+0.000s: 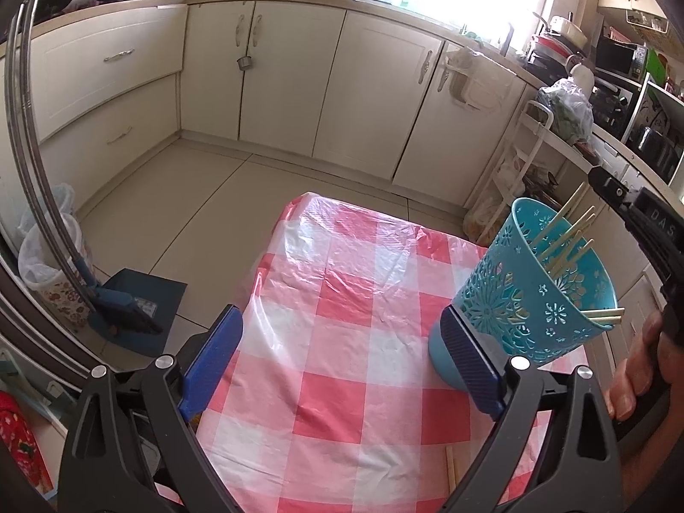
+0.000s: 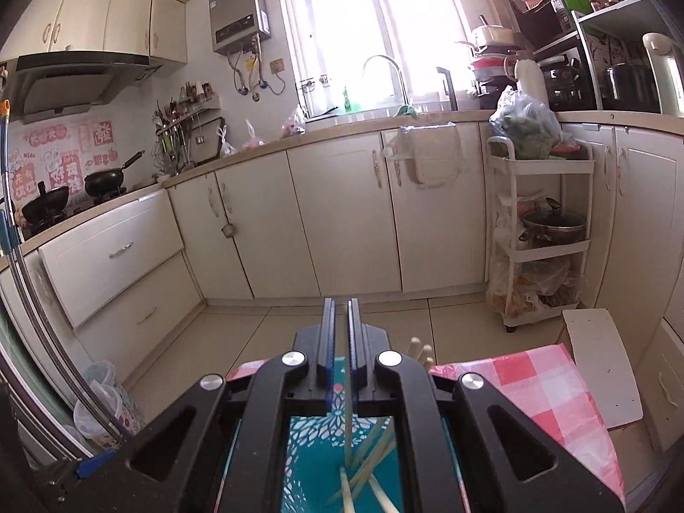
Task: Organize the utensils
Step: 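Carry the held stick over the basket and open the right tool, then close the right tool on a wooden stick lying on the cloth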
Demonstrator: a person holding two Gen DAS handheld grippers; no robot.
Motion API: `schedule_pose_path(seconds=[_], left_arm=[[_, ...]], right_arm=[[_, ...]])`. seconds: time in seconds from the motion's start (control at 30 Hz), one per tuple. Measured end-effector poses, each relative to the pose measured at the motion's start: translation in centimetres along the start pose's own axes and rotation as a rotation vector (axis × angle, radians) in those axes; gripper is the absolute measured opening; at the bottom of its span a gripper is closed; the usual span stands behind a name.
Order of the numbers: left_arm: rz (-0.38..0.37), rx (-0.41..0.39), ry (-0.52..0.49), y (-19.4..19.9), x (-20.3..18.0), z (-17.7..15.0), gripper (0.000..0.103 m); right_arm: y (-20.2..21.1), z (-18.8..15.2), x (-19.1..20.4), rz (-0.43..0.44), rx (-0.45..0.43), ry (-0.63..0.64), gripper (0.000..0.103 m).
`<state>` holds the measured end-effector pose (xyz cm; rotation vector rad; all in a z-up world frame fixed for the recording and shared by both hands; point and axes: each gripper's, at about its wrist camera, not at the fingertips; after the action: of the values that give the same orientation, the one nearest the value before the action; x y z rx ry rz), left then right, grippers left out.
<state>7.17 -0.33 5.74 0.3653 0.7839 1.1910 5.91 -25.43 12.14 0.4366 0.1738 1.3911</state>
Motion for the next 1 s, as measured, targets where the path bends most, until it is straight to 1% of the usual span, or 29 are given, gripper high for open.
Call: schedule_pose_path(seconds=[0.1,0.17,0.33,0.47,0.57,0.6,0.73,0.87,1.0], left_arm=[[0.005,0.002,-0.006,0.0,-0.1,-0.1,0.09],[0.008,0.005,-0.008,-0.1,-0.1,-0.2,0.09],[0.017,0.01,-0.021,-0.3,-0.3,-0.3,0.09],[0.021,0.013,-0.029,-0.3,-0.4,-0.4,0.091],[0.021,0.016,-0.03,-0.3,-0.4,-0.5,0.091],[0.022,0.015,-0.032,-0.3,-0.4,-0.6,0.091],[0.023,0.02,-0.036,-0.3,-0.4,-0.7,0.091],[0.032,0.025,-0.037,-0.3,-0.2,-0.8,0.092],[0.039,0.038,-0.03,-0.5,0.1,-1.0,0.092]], right_arm=[[1.0,-0.3,-0.3,0.011,0.0,0.01,0.011],[2.3,-0.5,-0.6,0.021,-0.009,0.02,0.016],[5.3,-1.3,-0.9,0.045,-0.024,0.058,0.019],[7.8,-3.1,-1.0,0.057,-0.008,0.094,0.023],[9.1,-5.1,-1.0,0.062,0.03,0.131,0.024],[9.4,-5.8,-1.0,0.065,0.048,0.141,0.024],[9.5,-9.2,-0.9,0.076,0.171,0.173,0.024],[8.9,-13.7,-0.6,0.094,0.344,0.235,0.024],[8.0,-17.4,-0.6,0.095,0.473,0.276,0.021]])
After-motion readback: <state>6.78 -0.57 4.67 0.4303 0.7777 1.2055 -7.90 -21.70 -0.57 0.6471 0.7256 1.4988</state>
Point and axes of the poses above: each gripper's, at about its wrist camera, not at the fingertips, and y roughly against the way its jaws point, x to its left, z to its top, and after that the axes turned 11 degrees about -z, right-handed
